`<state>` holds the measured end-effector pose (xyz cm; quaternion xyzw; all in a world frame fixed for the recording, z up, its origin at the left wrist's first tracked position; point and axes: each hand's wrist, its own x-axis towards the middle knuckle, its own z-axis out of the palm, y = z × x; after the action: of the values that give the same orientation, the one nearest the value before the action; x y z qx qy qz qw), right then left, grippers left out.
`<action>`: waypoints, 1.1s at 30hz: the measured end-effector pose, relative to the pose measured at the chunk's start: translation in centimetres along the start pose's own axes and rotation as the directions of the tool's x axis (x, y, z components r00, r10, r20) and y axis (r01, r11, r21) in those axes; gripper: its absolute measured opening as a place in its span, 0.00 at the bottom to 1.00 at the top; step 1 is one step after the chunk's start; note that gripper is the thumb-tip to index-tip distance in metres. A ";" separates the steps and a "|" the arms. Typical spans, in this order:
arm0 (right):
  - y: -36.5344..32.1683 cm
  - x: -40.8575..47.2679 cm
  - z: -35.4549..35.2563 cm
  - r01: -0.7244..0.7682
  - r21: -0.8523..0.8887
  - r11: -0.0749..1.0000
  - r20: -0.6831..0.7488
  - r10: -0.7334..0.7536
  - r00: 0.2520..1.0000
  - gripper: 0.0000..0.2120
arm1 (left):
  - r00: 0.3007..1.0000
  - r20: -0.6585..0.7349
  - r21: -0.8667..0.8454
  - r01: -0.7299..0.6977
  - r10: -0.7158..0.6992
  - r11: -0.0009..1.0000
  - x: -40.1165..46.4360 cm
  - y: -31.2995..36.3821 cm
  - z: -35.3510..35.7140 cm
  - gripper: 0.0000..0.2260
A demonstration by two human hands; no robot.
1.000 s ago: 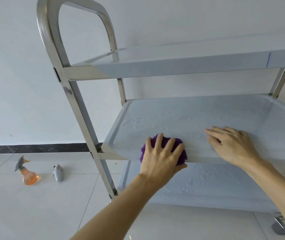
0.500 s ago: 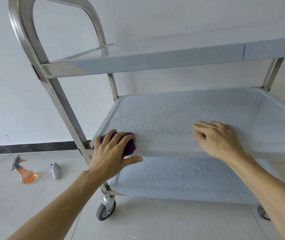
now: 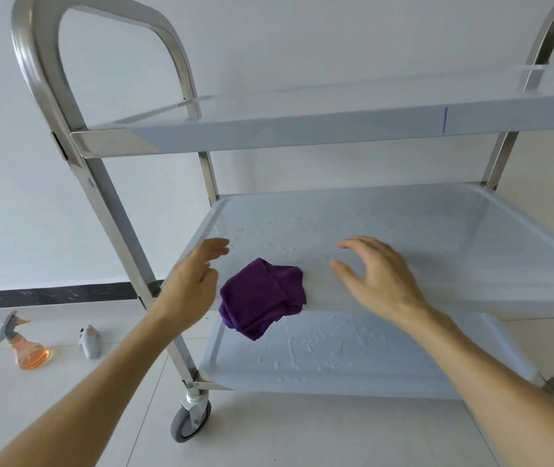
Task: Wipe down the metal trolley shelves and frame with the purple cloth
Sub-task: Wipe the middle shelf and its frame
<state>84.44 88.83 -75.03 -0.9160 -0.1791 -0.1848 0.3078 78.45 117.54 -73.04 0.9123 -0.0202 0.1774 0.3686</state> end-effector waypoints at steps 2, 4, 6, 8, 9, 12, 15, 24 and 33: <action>-4.0 -0.5 1.6 0.123 0.060 0.991 0.069 -0.127 0.990 0.24 | 1.000 -0.009 0.164 0.009 -0.007 0.986 -0.1 -1.3 -0.5 0.26; -7.6 -0.4 3.8 0.202 0.004 0.979 0.186 -0.199 0.962 0.30 | 0.997 0.068 0.300 -0.044 0.025 0.953 -0.7 -2.7 -0.4 0.25; -9.9 0.0 6.0 0.251 -0.110 0.962 0.313 -0.206 0.927 0.34 | 0.986 0.126 0.362 -0.146 0.106 0.921 -1.4 -3.6 -0.2 0.25; -10.6 0.1 7.8 0.268 -0.206 0.941 0.353 -0.184 0.918 0.35 | 0.976 0.120 0.358 -0.211 0.179 0.910 -1.9 -4.0 -0.1 0.26; -10.4 -0.1 8.2 0.273 -0.241 0.931 0.326 -0.187 0.927 0.34 | 0.971 0.117 0.350 -0.236 0.207 0.907 -2.1 -4.1 -0.1 0.27; -8.8 -1.1 7.7 0.345 -0.261 0.902 0.230 -0.289 0.929 0.31 | 0.957 0.131 0.370 -0.289 0.258 0.883 -2.3 -4.4 -0.2 0.25; -4.7 -2.3 4.7 0.390 -0.242 0.889 0.175 -0.355 0.918 0.31 | 0.949 0.131 0.378 -0.316 0.287 0.870 -2.5 -4.6 -0.4 0.25; 2.7 -4.2 -0.5 0.175 -0.356 0.918 0.002 -0.187 0.982 0.45 | 0.958 0.148 0.430 -0.284 0.244 0.857 -1.9 -3.5 -0.1 0.19; -5.9 -1.7 6.5 0.364 -0.311 0.878 0.075 -0.360 0.930 0.48 | 0.937 0.211 0.503 -0.348 0.278 0.791 -2.0 -1.9 1.8 0.20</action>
<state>81.90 96.95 -77.68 -0.9053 -0.3170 -0.2589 0.1140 77.49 117.49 -76.14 0.9715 -0.1443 0.1764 0.0645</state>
